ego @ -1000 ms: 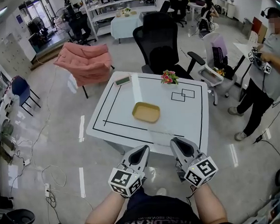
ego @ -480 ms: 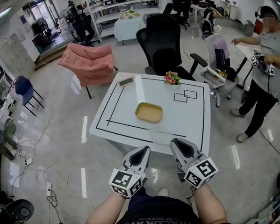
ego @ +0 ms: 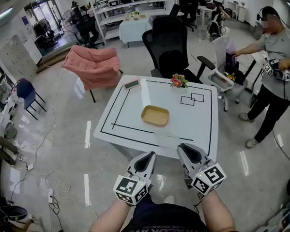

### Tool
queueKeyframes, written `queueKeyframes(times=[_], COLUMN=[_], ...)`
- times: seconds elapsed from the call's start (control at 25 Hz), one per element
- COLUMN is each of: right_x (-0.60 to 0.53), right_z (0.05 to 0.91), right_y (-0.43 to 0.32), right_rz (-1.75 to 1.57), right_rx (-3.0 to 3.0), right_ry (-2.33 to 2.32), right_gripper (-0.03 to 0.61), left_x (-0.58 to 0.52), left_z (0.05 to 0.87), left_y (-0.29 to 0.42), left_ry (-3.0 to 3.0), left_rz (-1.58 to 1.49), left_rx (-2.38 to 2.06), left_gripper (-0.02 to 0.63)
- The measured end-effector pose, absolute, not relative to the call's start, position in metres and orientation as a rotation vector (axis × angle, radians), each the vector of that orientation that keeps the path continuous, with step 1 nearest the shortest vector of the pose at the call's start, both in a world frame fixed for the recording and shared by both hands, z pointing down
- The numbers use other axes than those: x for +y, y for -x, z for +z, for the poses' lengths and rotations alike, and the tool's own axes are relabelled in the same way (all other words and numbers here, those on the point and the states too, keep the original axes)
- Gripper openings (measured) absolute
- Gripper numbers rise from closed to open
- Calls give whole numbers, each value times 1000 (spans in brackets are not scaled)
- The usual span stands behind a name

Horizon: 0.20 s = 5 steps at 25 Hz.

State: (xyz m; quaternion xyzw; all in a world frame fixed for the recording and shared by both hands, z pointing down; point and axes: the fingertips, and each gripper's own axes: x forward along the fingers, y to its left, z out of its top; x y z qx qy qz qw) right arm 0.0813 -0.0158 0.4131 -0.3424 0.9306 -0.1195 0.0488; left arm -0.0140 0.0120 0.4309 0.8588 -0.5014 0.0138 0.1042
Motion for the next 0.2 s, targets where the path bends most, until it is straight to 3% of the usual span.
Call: queueKeyframes(times=[0.2], right_x=[-11], right_z=[411], right_y=[-81], right_rz=[-356], right_rx=[2834], right_ry=[1049], right_gripper=[41], left_x=[17], left_z=[429], left_y=[15], left_ry=[-2533], left_rz=[34], left_rx=[-1481], left_gripper=[3])
